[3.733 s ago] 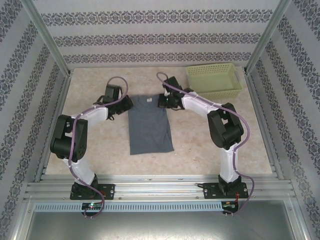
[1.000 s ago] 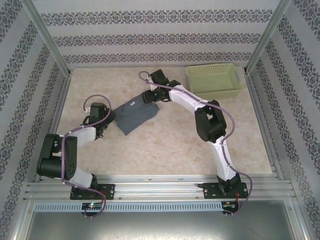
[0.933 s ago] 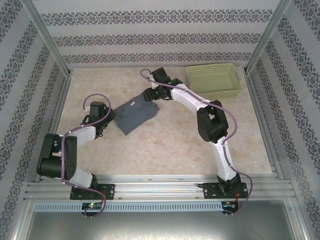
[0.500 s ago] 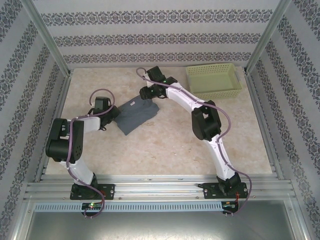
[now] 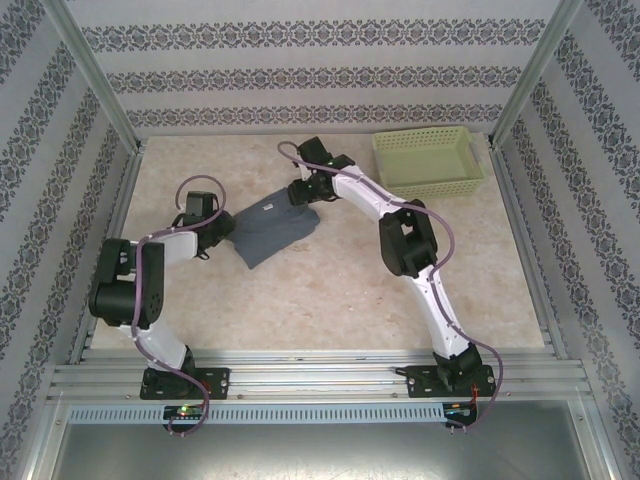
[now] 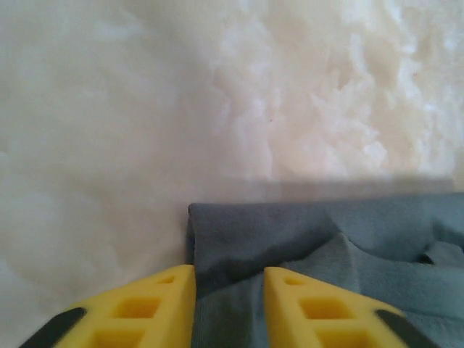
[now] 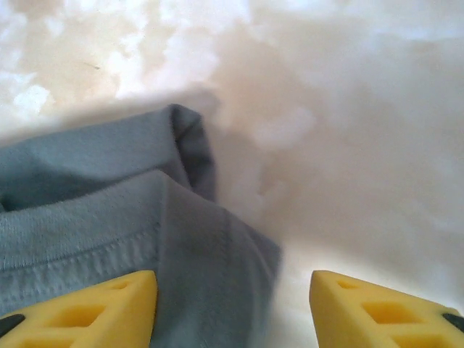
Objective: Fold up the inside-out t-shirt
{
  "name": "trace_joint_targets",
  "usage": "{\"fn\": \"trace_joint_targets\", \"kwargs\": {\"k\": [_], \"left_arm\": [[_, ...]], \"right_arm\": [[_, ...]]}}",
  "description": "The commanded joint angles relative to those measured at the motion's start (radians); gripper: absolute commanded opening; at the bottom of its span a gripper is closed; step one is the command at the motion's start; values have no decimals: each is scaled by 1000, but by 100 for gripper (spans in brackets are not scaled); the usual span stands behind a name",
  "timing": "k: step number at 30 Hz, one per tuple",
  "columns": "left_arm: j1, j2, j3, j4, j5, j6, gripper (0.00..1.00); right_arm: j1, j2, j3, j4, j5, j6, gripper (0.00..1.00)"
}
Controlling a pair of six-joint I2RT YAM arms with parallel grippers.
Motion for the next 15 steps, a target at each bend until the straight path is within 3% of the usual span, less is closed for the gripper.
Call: {"fn": "trace_joint_targets", "kwargs": {"k": [1, 4, 7, 13, 15], "left_arm": [[8, -112, -20, -121, -55, 31, 40], [-49, -185, 26, -314, -137, 84, 51], [-187, -231, 75, -469, -235, 123, 60], [-499, -234, 119, -506, -364, 93, 71], [-548, -160, 168, -523, -383, 95, 74]], "right_arm": [[14, -194, -114, -8, 74, -37, 62], [39, -336, -300, 55, 127, -37, 66], [50, -475, -494, 118, 170, 3, 68], [52, -734, -858, 234, 252, 114, 72], [47, -812, -961, 265, 274, 151, 73]]}}
